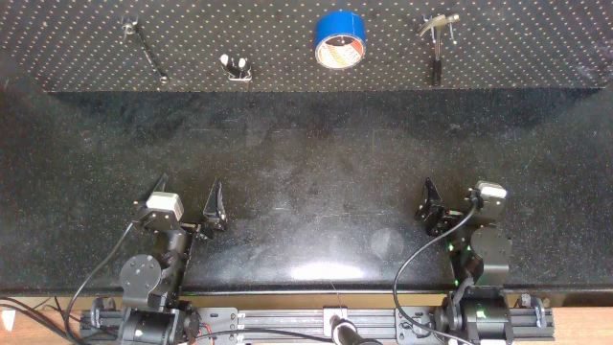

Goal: Place Tools Onto Pegboard

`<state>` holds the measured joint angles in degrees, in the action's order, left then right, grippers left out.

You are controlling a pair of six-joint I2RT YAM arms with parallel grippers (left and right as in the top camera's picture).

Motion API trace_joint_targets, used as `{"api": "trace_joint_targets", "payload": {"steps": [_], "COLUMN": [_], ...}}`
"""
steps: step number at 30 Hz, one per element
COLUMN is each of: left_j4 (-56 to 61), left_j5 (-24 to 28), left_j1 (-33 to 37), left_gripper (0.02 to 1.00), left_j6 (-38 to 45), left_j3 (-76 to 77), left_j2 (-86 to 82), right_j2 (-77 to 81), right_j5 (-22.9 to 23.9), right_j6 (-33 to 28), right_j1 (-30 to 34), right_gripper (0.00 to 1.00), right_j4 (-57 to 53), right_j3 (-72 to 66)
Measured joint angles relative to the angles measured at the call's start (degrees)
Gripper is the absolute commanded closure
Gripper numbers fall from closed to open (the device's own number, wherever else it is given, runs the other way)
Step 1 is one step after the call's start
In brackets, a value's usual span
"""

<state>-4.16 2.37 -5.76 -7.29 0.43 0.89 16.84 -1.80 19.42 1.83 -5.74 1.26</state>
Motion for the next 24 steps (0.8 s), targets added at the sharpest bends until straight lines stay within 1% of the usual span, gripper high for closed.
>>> {"api": "trace_joint_targets", "payload": {"steps": [5,7,9,24], "left_j4": [0.0,0.0,0.0,0.0], "left_j5": [0.0,0.0,0.0,0.0], "left_j1": [0.0,0.0,0.0,0.0], "left_gripper": [0.025,0.025,0.025,0.025], "left_j6": [0.0,0.0,0.0,0.0], "left_j3": [0.0,0.0,0.0,0.0], "left_j2": [0.0,0.0,0.0,0.0], "right_j2": [-2.5,-10.4,-14.8,-16.1], "right_j5": [0.0,0.2,0.2,0.2], "right_j6": [0.0,0.0,0.0,0.0], "right_j1": [0.0,0.0,0.0,0.0], "right_gripper": [0.025,0.025,0.027,0.027], "right_j4": [0.0,0.2,1.6,1.9], "right_j3": [0.0,0.0,0.0,-0.5]}}
